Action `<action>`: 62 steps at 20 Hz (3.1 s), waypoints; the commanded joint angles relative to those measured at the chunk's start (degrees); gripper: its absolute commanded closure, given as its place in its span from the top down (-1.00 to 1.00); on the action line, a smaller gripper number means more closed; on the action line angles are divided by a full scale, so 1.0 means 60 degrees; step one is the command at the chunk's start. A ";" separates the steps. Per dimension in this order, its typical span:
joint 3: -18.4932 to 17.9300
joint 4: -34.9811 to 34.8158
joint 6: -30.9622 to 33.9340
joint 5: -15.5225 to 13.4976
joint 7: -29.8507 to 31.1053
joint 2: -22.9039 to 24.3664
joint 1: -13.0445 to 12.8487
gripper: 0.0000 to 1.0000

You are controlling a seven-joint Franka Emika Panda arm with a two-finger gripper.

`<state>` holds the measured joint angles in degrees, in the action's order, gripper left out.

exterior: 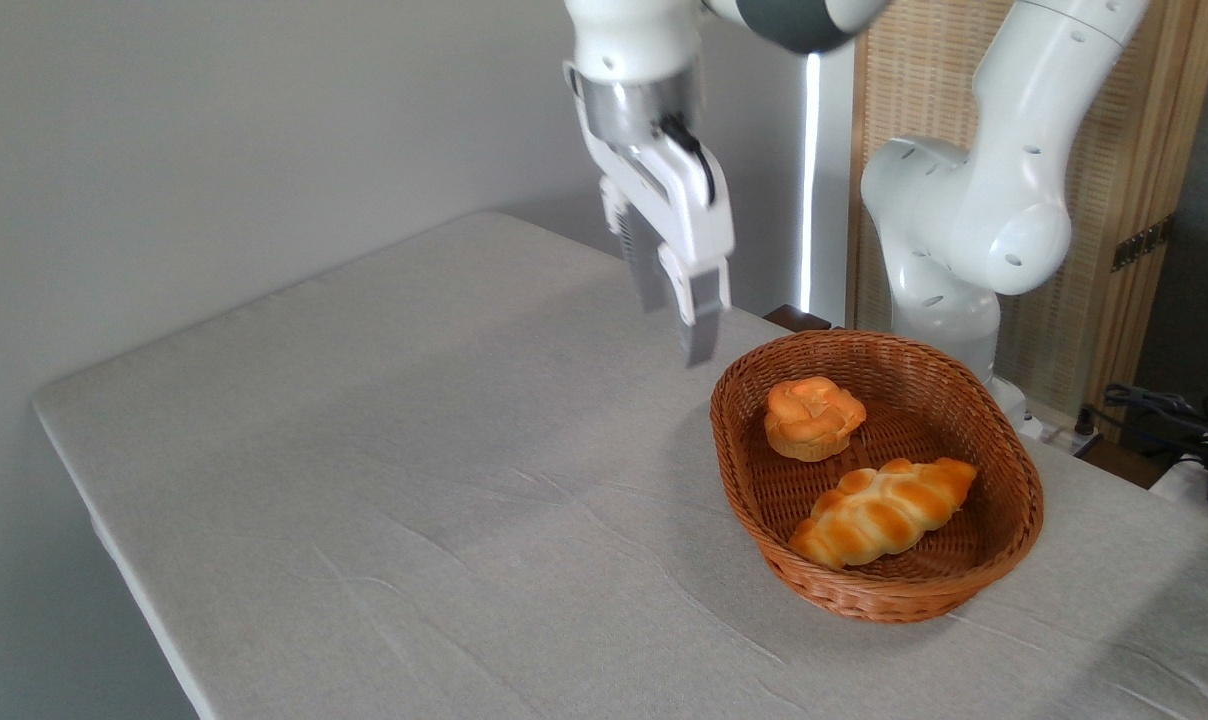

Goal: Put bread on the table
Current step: 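Move the open gripper over the basket and lower onto the round bun, then close the gripper on the round golden bun and lift it, then carry the bun out of the basket and lower it onto the table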

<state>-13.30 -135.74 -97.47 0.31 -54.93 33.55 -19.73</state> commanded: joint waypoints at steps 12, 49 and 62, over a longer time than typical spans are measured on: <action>-0.1035 -0.2704 -0.0541 0.1147 -0.4027 0.2392 0.1619 1.00; -0.1035 0.0790 0.0279 0.0315 -0.4074 0.0052 -0.0090 -0.41; -0.0714 0.5247 -0.2182 0.0065 0.1228 -0.6319 -0.3610 0.17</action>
<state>-18.60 -109.52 -109.38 1.43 -52.56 3.13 -39.96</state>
